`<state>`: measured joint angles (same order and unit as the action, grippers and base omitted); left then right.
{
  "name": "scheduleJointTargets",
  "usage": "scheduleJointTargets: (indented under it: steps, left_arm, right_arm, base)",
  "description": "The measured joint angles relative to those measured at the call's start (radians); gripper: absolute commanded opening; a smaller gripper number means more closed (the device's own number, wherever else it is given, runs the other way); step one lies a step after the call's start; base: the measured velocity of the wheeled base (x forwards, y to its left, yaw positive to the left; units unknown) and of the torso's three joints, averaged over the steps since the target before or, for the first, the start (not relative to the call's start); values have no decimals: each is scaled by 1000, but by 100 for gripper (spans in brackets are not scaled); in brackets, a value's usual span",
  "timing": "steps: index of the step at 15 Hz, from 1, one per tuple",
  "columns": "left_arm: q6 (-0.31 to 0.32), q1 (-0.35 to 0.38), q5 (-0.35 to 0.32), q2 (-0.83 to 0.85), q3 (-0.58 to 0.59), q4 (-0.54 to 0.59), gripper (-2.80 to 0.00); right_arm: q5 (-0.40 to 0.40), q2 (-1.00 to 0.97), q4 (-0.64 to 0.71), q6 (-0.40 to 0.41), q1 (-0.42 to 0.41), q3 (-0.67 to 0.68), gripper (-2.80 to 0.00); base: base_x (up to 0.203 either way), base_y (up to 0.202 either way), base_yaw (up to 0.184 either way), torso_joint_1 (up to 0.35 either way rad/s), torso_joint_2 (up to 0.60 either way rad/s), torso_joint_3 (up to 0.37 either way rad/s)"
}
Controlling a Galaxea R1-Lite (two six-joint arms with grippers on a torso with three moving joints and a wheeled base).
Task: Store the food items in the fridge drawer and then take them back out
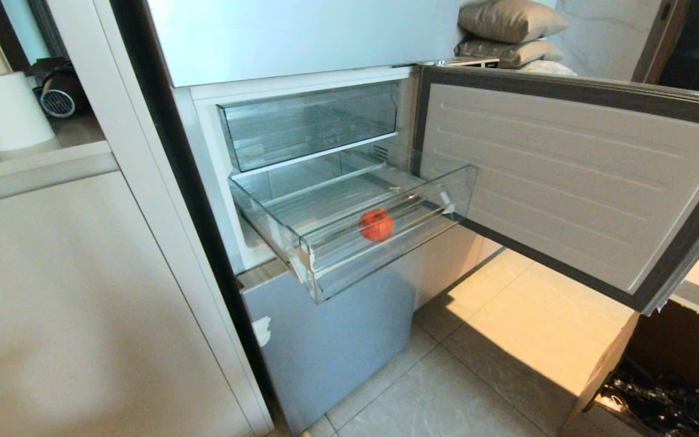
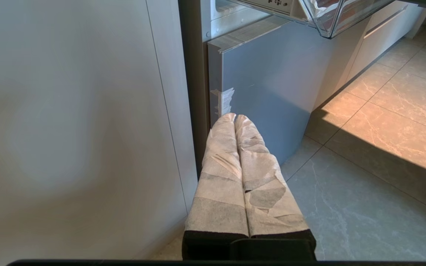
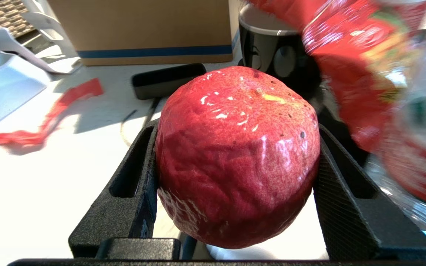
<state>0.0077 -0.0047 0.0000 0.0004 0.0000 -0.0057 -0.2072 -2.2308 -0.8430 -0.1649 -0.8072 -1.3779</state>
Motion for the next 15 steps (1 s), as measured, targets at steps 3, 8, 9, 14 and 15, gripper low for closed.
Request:
scheduleJointTargets:
  steps: [3,8,9,14,15]
  left_arm:
    - [0,1,0,0,0,0,-280]
    - [0,0,0,0,0,0,-280]
    - [0,0,0,0,0,0,-280]
    - [0,0,0,0,0,0,-280]
    - [0,0,0,0,0,0,-280]
  right_arm:
    - [4,217,126,0,0,151,-280]
    - [93,795,279,6,8,453,-280]
    - [109,912,293,11,28,511,-280]
    - [152,1416,403,85,498,867,-280]
    - [165,1511,450,99,614,948,-280]
  base:
    - [0,0,0,0,0,0]
    - [0,0,0,0,0,0]
    - [0,0,0,0,0,0]
    - [0,0,0,0,0,0]
    - [0,0,0,0,0,0]
